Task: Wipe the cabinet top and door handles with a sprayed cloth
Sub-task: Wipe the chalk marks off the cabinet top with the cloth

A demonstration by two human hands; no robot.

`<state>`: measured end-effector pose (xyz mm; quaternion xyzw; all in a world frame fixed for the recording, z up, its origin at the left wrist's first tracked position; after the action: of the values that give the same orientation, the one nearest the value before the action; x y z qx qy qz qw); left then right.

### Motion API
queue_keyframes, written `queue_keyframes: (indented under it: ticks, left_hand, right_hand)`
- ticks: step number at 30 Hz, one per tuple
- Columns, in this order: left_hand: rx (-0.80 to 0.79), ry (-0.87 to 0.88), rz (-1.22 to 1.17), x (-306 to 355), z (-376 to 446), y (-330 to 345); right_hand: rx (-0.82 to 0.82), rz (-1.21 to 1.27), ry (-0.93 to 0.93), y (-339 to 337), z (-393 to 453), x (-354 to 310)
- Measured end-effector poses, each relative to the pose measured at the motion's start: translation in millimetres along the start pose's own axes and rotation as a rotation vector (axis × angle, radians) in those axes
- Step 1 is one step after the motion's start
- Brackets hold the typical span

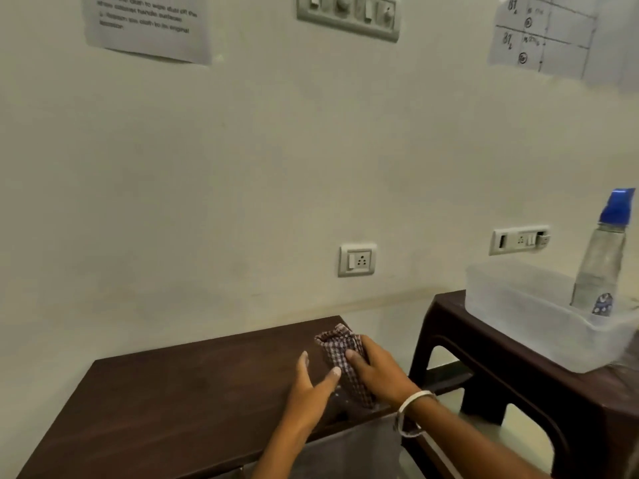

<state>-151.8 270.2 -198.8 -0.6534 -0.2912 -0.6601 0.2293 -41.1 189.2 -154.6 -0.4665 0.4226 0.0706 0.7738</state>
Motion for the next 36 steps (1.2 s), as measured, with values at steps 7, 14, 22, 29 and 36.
queue_keyframes:
  ticks: [7, 14, 22, 29, 36]
  left_hand:
    - [-0.321, -0.041, -0.517, 40.4, -2.2, 57.8]
    - [-0.405, 0.033, -0.295, 105.1, 0.6, 102.3]
    - [-0.267, 0.089, 0.101, 91.3, 22.4, 106.7]
    - [0.044, 0.185, 0.985, 14.4, 31.0, -18.2]
    - [0.272, 0.284, 1.124, -22.5, 16.2, -98.6]
  right_hand:
    - [-0.124, 0.575, 0.111, -51.7, -16.6, -12.1]
    - [-0.043, 0.569, 0.08, -120.4, -27.4, -24.3]
    - [0.11, 0.338, 0.071, -129.7, -25.6, -2.4]
    - [0.254, -0.386, 0.195, -61.4, -10.4, 61.0]
    - [0.15, -0.698, 0.142, 10.0, 9.6, 66.0]
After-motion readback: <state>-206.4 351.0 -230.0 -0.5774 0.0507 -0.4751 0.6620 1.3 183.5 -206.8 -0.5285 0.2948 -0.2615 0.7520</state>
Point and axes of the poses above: each hand's wrist, its own z-axis towards the middle knuckle, its own y-axis out of the palm, x = y × z, the point moved 9 cm from there along z, towards the middle knuckle, and after that the axes turned 10 degrees about -z, right-handed, at the moved point
